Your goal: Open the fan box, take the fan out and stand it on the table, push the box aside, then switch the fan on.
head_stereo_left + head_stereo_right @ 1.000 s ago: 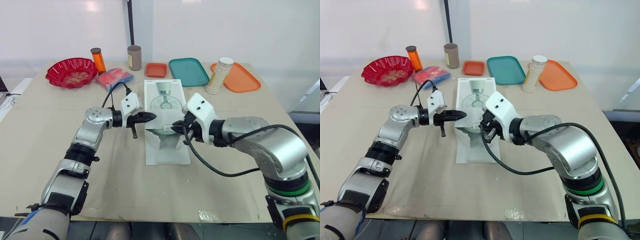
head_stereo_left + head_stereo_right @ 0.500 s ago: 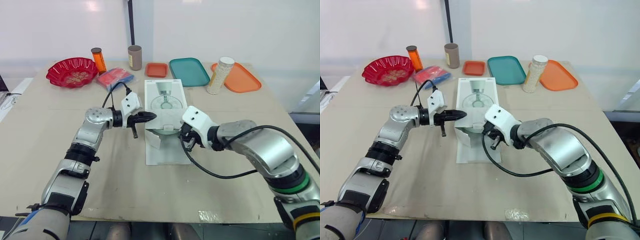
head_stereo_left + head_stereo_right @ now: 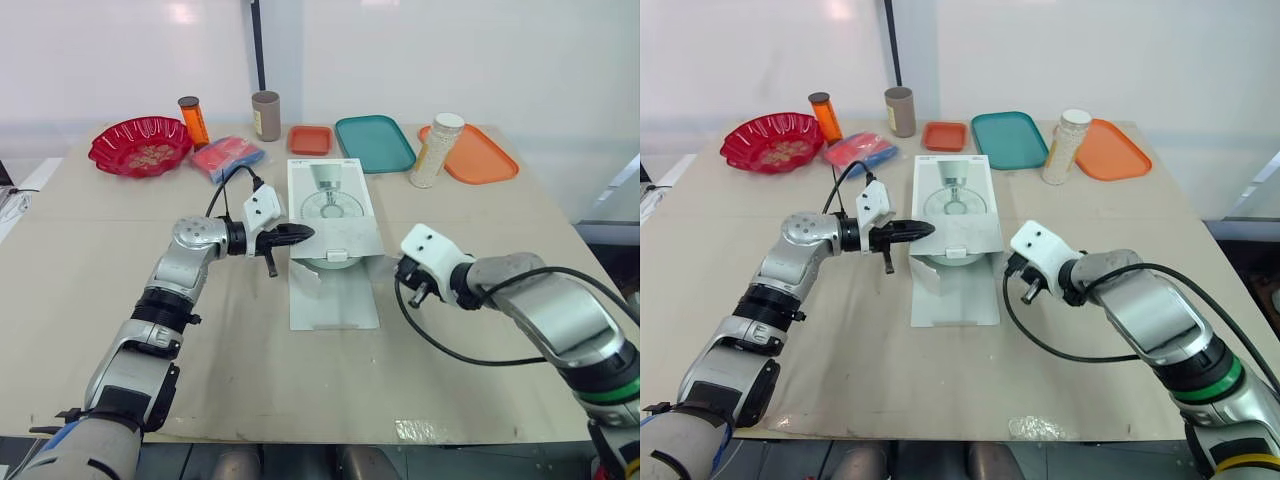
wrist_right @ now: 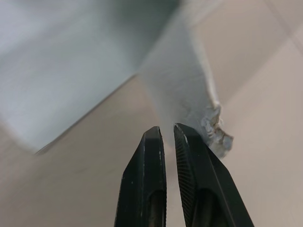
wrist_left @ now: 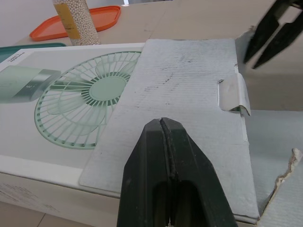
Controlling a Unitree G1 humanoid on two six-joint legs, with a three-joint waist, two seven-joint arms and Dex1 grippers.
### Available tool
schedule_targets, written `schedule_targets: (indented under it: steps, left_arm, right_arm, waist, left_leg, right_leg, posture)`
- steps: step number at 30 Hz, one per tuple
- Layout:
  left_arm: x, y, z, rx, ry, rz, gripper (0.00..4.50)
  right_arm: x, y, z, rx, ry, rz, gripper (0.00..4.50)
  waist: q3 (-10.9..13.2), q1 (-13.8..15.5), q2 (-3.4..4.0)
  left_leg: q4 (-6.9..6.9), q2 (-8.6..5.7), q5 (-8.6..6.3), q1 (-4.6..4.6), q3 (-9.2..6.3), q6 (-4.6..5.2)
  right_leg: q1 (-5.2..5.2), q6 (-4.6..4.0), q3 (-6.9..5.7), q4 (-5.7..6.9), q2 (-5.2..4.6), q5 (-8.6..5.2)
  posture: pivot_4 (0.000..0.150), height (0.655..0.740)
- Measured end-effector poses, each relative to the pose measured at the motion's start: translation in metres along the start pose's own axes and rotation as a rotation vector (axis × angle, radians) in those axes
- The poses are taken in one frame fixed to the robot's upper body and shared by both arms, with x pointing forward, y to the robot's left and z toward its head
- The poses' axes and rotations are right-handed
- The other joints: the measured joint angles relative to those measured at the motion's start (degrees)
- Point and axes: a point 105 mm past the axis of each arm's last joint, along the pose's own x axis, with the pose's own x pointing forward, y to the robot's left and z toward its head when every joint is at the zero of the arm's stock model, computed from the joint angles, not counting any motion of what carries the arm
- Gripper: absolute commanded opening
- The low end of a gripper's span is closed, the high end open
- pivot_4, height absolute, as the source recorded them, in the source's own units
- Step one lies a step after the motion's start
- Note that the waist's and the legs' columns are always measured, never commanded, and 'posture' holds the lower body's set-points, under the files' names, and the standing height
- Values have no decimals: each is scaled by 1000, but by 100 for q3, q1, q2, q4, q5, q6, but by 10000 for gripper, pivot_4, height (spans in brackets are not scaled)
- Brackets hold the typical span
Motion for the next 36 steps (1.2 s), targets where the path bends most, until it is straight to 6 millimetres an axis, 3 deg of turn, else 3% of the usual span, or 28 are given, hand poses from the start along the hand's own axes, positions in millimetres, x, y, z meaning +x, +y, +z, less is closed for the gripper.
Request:
schedule_targets:
  steps: [5, 11, 21, 24, 28, 36]
  left_arm:
    - [0, 0, 0, -2, -3, 0, 0]
    - [-1, 0, 0, -1, -2, 3, 0]
    - [-3, 1, 0, -5, 1, 8, 0]
    - [-2, 1, 0, -4, 0, 7, 0]
    - [-2, 1, 0, 0, 0, 6, 0]
    - [-2, 1, 0, 3, 0, 6, 0]
  right_arm:
    - [6, -7, 5, -3, -19, -44, 4228]
    - [21, 1, 29, 59, -120, -34, 4228]
    - [25, 7, 32, 103, -131, -12, 4228]
    - [23, 5, 30, 97, -126, -5, 4228]
    - [9, 3, 9, 38, -68, 34, 4228]
    - [-5, 28, 35, 16, -164, 193, 4228]
  waist:
    - [0, 4, 0]
    - [0, 1, 1]
    - [0, -6, 1]
    - [0, 0, 1]
    - [0, 3, 2]
    - [0, 2, 2]
  left_leg:
    - [0, -2, 0, -4, 1, 0]
    - [0, -1, 0, -3, 0, 1]
    - [0, 0, 0, -3, 0, 1]
    - [-1, -1, 0, -3, 0, 1]
    - [-2, -2, -1, -4, 1, 1]
    - [-2, -2, 0, -4, -1, 3]
  right_leg:
    - [0, 1, 0, -3, -3, -1]
    - [-1, 1, -1, 0, -3, 0]
    - [-3, 1, 0, 2, -1, 0]
    - [-3, 1, -1, 1, -2, 0]
    - [-3, 1, 0, -2, -3, -1]
    - [-2, 0, 0, -2, -2, 0]
  posture:
    - [1500, 7400]
    - [1500, 7400]
    - [1500, 7400]
    - [1500, 7400]
    - [1500, 7400]
    - [1500, 7400]
